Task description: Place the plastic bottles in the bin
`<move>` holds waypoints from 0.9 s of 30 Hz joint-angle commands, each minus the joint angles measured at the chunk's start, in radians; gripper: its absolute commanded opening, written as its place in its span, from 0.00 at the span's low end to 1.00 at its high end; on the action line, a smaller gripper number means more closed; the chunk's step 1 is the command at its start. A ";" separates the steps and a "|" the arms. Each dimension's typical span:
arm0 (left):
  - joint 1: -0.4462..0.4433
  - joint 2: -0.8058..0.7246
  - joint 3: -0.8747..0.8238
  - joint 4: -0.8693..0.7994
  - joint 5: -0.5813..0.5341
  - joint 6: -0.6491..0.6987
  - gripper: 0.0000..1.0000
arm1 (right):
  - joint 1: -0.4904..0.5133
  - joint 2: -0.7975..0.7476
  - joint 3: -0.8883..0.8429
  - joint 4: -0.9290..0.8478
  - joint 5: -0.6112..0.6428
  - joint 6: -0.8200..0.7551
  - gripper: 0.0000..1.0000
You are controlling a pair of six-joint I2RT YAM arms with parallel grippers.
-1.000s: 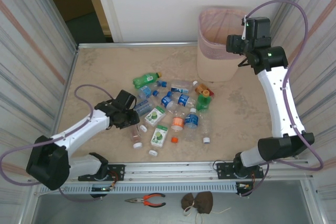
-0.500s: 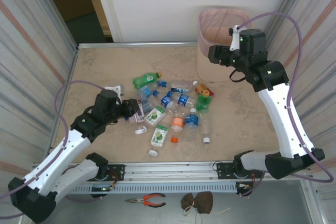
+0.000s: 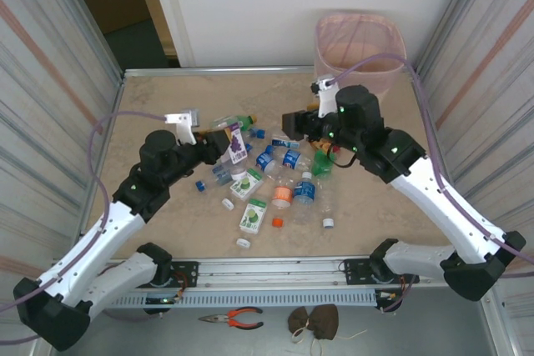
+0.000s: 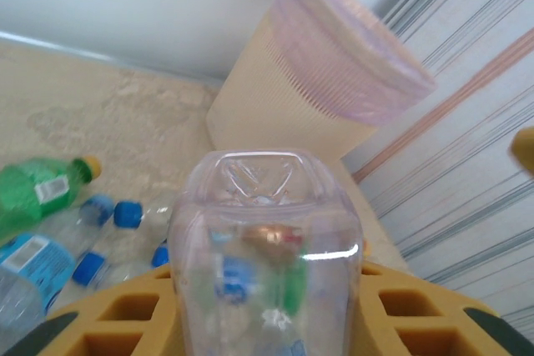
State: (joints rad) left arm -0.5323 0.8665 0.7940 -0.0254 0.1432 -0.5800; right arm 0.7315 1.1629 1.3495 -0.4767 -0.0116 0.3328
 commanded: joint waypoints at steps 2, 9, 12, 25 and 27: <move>-0.003 0.025 0.068 0.138 0.025 -0.018 0.33 | 0.074 -0.003 -0.042 0.160 -0.033 -0.004 0.78; -0.005 0.090 0.134 0.158 0.076 -0.047 0.32 | 0.186 0.077 -0.032 0.215 -0.035 -0.059 0.85; -0.003 0.111 0.149 0.177 0.105 -0.074 0.32 | 0.199 0.111 -0.029 0.241 -0.036 -0.062 0.87; -0.004 0.114 0.165 0.185 0.116 -0.092 0.32 | 0.203 0.210 0.004 0.255 0.005 -0.078 0.91; -0.005 0.113 0.166 0.185 0.118 -0.092 0.32 | 0.203 0.220 0.012 0.256 -0.004 -0.080 0.88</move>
State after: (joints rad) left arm -0.5323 0.9966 0.9279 0.1173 0.2443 -0.6594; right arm 0.9298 1.3670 1.3144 -0.2512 -0.0311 0.2760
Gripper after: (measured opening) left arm 0.383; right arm 0.891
